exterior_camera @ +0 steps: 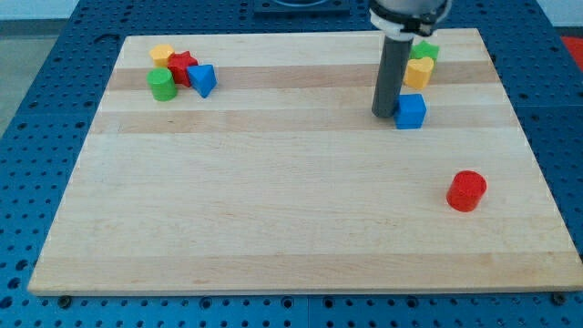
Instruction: Push the blue cube closer to the yellow heart
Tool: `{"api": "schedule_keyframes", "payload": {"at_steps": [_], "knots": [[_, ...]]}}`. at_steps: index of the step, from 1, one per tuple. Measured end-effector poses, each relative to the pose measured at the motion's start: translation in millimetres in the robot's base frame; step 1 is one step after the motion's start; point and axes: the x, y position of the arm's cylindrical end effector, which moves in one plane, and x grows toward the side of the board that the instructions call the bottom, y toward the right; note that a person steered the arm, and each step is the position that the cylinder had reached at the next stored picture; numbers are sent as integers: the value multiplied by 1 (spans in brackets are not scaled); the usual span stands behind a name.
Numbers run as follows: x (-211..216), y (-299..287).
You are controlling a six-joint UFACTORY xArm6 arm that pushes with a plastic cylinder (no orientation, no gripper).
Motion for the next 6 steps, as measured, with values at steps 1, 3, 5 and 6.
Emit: {"api": "schedule_keyframes", "payload": {"at_steps": [1, 3, 5, 6], "knots": [[-32, 0], [37, -6], [44, 24], [22, 37]]}}
